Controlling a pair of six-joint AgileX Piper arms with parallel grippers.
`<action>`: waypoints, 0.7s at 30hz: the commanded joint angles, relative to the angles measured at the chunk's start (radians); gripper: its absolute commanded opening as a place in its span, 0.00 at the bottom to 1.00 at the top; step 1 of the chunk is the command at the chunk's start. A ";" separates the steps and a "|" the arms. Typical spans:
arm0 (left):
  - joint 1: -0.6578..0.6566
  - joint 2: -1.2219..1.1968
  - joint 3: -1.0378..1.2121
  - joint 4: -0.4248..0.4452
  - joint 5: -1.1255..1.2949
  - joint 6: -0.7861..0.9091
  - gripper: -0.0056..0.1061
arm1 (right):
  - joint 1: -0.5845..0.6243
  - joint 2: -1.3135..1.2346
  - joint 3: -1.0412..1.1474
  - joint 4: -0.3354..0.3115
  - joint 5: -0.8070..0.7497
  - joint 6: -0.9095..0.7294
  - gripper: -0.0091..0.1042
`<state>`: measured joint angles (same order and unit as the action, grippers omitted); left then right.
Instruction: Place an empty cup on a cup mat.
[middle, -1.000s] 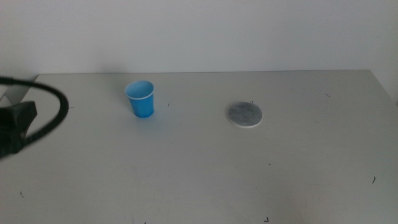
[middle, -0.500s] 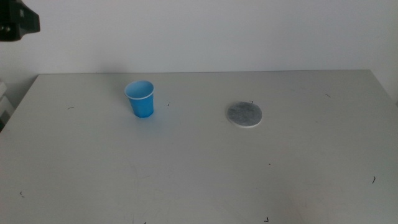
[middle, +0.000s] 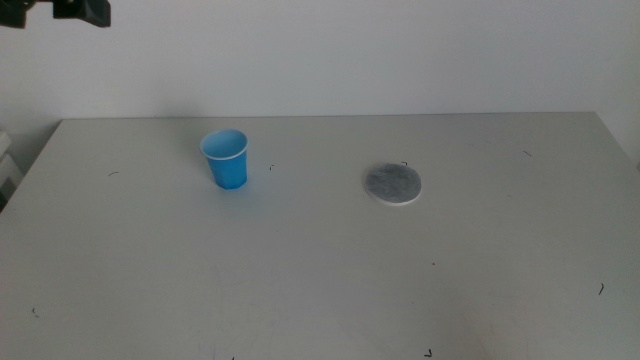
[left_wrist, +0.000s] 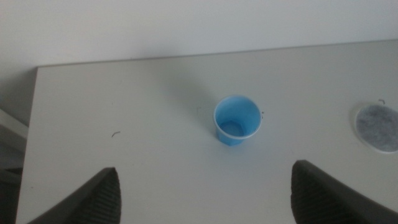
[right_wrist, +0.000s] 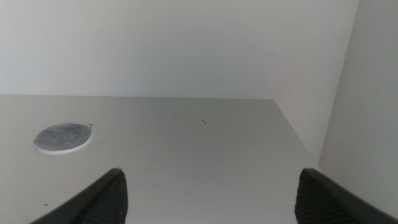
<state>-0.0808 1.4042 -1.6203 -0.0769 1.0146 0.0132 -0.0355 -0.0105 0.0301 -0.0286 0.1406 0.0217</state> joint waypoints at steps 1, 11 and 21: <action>-0.001 0.013 -0.042 -0.014 -0.035 -0.013 0.99 | 0.000 -0.026 -0.008 -0.014 -0.075 -0.005 0.91; -0.001 0.127 -0.047 -0.022 -0.077 -0.041 0.99 | 0.000 -0.026 -0.008 -0.014 -0.075 -0.005 0.91; -0.002 0.345 -0.226 -0.067 0.001 -0.041 0.99 | 0.000 -0.026 -0.008 -0.014 -0.075 -0.005 0.91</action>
<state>-0.0808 1.7657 -1.7863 -0.1250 1.0440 -0.0157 -0.0355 -0.0105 0.0301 -0.0286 0.1406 0.0217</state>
